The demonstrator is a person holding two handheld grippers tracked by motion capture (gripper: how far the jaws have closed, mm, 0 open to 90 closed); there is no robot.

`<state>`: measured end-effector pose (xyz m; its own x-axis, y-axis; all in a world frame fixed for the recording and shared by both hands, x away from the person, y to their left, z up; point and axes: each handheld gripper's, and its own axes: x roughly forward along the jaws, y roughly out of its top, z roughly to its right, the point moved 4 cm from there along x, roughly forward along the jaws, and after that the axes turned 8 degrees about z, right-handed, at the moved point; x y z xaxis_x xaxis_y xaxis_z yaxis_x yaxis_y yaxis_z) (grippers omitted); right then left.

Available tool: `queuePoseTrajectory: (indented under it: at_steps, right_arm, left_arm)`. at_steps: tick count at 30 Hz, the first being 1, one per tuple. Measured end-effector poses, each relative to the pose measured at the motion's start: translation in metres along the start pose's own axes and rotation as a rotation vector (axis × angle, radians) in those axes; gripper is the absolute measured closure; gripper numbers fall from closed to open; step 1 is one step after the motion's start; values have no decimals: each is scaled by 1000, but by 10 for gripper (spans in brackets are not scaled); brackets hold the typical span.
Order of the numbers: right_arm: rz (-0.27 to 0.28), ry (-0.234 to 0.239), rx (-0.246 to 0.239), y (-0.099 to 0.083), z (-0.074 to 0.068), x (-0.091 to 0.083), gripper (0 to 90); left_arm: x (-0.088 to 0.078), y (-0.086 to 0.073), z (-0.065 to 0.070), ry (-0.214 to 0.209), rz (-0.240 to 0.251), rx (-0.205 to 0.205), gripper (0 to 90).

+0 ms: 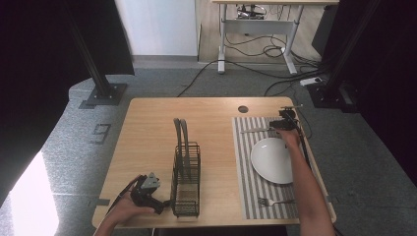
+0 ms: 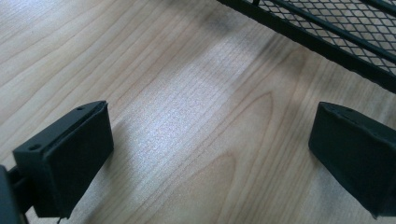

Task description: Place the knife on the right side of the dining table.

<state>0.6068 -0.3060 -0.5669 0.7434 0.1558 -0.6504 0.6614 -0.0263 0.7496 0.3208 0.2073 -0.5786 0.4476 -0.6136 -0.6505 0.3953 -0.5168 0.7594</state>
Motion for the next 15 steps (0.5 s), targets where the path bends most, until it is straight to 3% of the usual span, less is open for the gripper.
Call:
queuePoseTrajectory:
  at_steps: [5, 6, 8, 12, 15]
  right_arm:
    - [9, 6, 12, 1, 0, 0, 427]
    - [29, 33, 54, 2, 1, -2, 426]
    - [48, 51, 77, 4, 1, -5, 426]
    - [87, 86, 68, 5, -4, -15, 433]
    - [83, 108, 64, 3, -7, -22, 425]
  left_arm:
    - [0, 0, 0, 0, 0, 0, 0]
    - [0, 0, 0, 0, 0, 0, 0]
    - [0, 0, 0, 0, 0, 0, 0]
    - [0, 0, 0, 0, 0, 0, 0]
    - [0, 0, 0, 0, 0, 0, 0]
